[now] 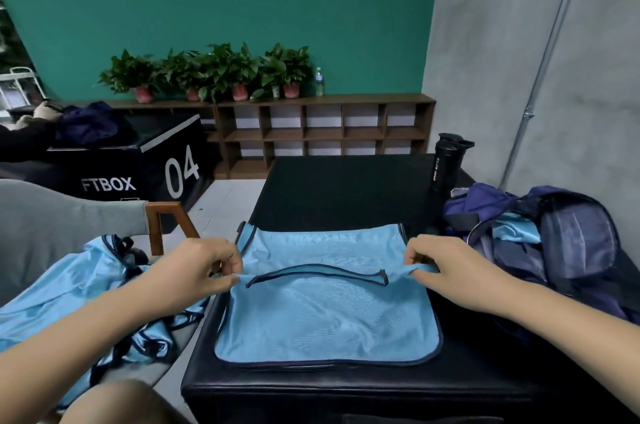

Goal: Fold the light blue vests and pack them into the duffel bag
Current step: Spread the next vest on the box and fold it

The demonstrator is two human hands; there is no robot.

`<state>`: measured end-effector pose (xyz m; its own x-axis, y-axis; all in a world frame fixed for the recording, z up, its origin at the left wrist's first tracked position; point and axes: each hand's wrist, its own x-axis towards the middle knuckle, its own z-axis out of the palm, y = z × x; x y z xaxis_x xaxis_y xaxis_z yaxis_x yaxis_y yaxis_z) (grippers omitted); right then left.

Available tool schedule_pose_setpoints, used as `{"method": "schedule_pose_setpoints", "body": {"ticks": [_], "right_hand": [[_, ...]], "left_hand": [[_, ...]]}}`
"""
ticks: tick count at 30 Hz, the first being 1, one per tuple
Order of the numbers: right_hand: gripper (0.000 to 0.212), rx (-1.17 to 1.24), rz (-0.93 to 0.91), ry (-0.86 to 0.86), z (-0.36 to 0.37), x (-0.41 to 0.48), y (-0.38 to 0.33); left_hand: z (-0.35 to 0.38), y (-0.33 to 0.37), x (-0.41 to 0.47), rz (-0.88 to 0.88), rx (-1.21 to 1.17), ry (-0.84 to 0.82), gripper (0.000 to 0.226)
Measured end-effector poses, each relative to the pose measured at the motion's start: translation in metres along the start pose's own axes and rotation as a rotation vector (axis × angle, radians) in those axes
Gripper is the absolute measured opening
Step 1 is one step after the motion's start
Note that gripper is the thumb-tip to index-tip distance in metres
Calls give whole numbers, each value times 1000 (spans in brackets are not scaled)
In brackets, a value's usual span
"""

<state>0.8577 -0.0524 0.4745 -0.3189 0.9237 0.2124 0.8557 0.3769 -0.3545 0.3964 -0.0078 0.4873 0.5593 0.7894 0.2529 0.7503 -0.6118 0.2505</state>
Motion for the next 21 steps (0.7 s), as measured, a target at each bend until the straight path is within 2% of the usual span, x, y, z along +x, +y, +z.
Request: {"method": "schedule_pose_setpoints", "body": {"ticks": [6,21], "right_hand": [[17,-124,-67,-90,24,-29,-2],[8,-214,-187,-195,68,-71,13]], "left_hand": [[28,0,-28,58,36,-51,24],[75,-12,-65,10,1,-209,14]]}}
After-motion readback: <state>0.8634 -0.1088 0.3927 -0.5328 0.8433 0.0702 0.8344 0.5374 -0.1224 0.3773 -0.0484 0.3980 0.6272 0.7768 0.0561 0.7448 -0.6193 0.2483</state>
